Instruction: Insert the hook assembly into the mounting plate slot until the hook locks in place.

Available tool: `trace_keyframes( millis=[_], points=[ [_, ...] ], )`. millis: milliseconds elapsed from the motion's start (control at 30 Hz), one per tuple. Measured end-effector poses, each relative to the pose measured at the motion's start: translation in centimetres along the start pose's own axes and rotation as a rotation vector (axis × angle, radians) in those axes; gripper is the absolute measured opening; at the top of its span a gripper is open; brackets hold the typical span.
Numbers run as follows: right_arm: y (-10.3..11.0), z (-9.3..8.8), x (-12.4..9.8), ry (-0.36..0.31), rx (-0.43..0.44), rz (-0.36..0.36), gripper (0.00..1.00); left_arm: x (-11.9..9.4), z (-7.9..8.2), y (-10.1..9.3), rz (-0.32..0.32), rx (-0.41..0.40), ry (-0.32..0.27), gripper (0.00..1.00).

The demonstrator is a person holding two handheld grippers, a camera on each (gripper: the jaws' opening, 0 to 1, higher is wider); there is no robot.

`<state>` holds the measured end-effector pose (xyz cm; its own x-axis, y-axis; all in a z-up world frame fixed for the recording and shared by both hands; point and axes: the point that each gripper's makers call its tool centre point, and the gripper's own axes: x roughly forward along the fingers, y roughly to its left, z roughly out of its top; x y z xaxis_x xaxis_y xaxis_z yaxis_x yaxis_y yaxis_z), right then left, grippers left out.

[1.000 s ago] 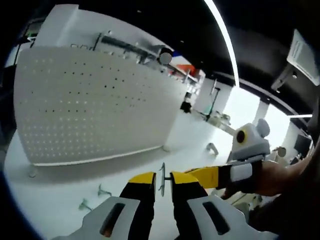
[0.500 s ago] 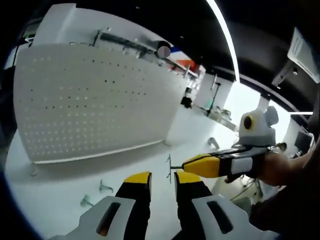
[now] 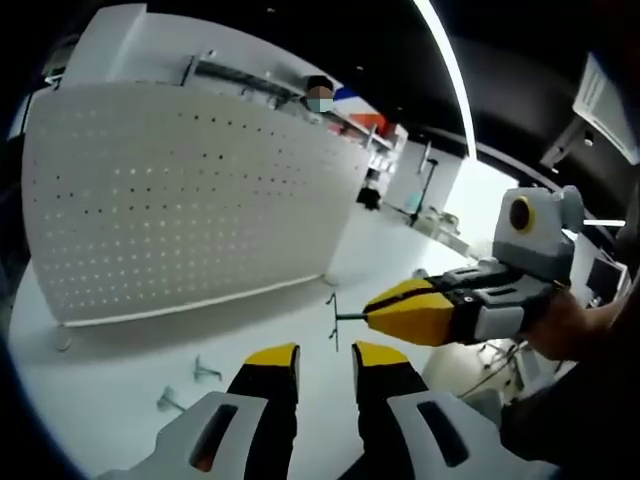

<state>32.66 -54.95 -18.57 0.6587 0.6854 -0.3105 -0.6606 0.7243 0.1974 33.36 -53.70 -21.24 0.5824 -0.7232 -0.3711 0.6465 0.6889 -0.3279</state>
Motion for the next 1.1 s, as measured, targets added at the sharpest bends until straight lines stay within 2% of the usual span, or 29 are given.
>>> trace_keyframes(
  millis=[67, 200, 300, 1100],
  points=[
    [0.2, -0.1, 0.2, 0.001, 0.011, 0.007, 0.00, 0.0, -0.1, -0.2, -0.012, -0.002, 0.002, 0.15],
    [0.9, 0.0, 0.3, 0.000, 0.009, 0.025, 0.00, -0.2, 0.0, 0.0, -0.007, -0.009, -0.004, 0.13],
    [1.1, 0.2, 0.4, -0.005, 0.004, 0.029, 0.00, -0.3, -0.1, 0.2, -0.005, -0.002, -0.006, 0.06],
    [1.0, 1.1, 0.3, -0.035, 0.019, 0.030, 0.01, -0.5, 1.0, 0.1, -0.002, 0.033, -0.040, 0.02]
  ],
)
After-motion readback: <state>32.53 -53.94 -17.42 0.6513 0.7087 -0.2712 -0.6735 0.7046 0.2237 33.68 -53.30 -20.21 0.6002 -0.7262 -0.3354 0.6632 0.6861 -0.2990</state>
